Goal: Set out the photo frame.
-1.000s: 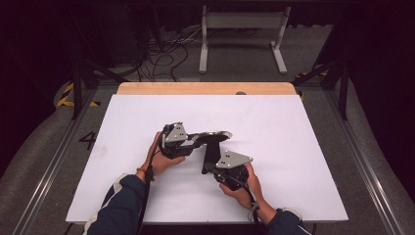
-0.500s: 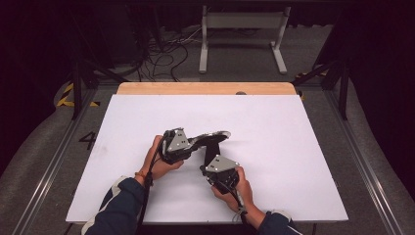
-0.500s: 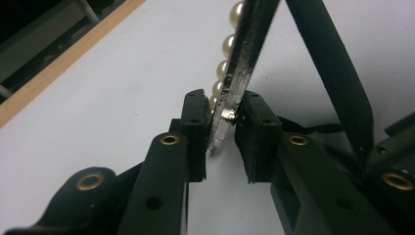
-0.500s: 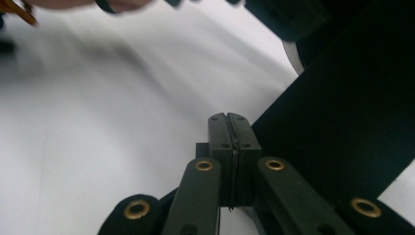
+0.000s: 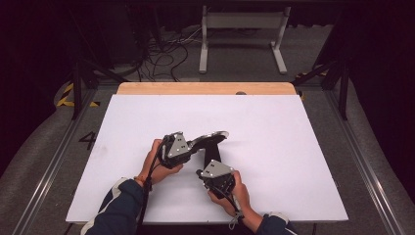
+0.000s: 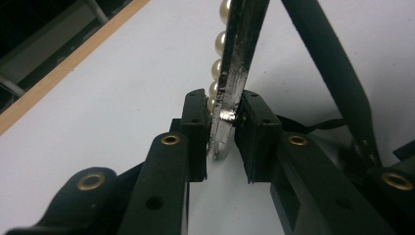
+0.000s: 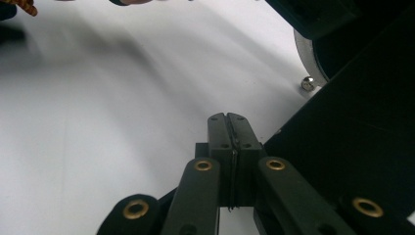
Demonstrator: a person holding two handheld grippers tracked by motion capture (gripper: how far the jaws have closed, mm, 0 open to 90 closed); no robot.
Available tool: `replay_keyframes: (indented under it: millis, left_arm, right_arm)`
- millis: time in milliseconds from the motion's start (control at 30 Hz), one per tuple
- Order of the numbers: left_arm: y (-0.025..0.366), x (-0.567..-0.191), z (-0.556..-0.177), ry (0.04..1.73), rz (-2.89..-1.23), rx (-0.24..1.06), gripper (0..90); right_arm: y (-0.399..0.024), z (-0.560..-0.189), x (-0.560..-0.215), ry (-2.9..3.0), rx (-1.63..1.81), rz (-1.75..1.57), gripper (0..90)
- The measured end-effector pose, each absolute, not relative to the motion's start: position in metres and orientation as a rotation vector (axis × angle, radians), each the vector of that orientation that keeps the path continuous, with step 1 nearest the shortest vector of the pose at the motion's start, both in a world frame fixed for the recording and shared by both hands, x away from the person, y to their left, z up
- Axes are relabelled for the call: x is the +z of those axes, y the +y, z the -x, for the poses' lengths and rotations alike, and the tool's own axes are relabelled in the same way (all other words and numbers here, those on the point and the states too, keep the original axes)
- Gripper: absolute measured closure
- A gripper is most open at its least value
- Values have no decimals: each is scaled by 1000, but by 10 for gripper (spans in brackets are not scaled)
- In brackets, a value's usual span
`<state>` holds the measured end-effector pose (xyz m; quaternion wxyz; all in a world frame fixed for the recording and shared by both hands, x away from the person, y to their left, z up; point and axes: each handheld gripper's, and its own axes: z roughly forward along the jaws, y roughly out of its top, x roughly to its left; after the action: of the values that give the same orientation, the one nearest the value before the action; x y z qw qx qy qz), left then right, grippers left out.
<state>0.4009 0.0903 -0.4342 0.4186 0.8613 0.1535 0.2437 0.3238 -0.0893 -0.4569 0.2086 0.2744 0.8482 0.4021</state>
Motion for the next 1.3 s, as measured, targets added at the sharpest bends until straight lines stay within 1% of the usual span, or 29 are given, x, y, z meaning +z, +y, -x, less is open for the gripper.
replay_keyframes:
  millis: [33, 167, 233, 267, 333, 467, 667, 1000, 1300]
  left_arm:
    - [89, -437, -403, 396, -2172, 613, 699]
    - [84, -450, -414, 449, -2189, 571, 650]
    - [84, -452, -415, 447, -2196, 566, 657]
    - [84, -453, -415, 438, -2200, 551, 677]
    - [83, -453, -414, 421, -2204, 550, 745]
    - [84, -452, -414, 409, -2209, 539, 781]
    - [85, -451, -413, 403, -2211, 530, 791]
    - [82, -450, -409, 384, -2246, 578, 792]
    - [82, -448, -408, 366, -2246, 559, 778]
  right_arm:
    - [-88, -324, -458, 2359, 1110, -769, 900]
    - [-80, -320, -465, 2345, 1042, -767, 900]
    - [-79, -318, -464, 2333, 1027, -750, 900]
    - [-80, -319, -465, 2326, 1015, -755, 900]
    - [-81, -319, -465, 2327, 1011, -762, 900]
    - [-82, -319, -465, 2319, 982, -773, 900]
    - [-91, -323, -465, 2336, 998, -812, 900]
    - [-98, -326, -465, 2351, 979, -817, 900]
    - [-109, -332, -464, 2363, 1001, -865, 900]
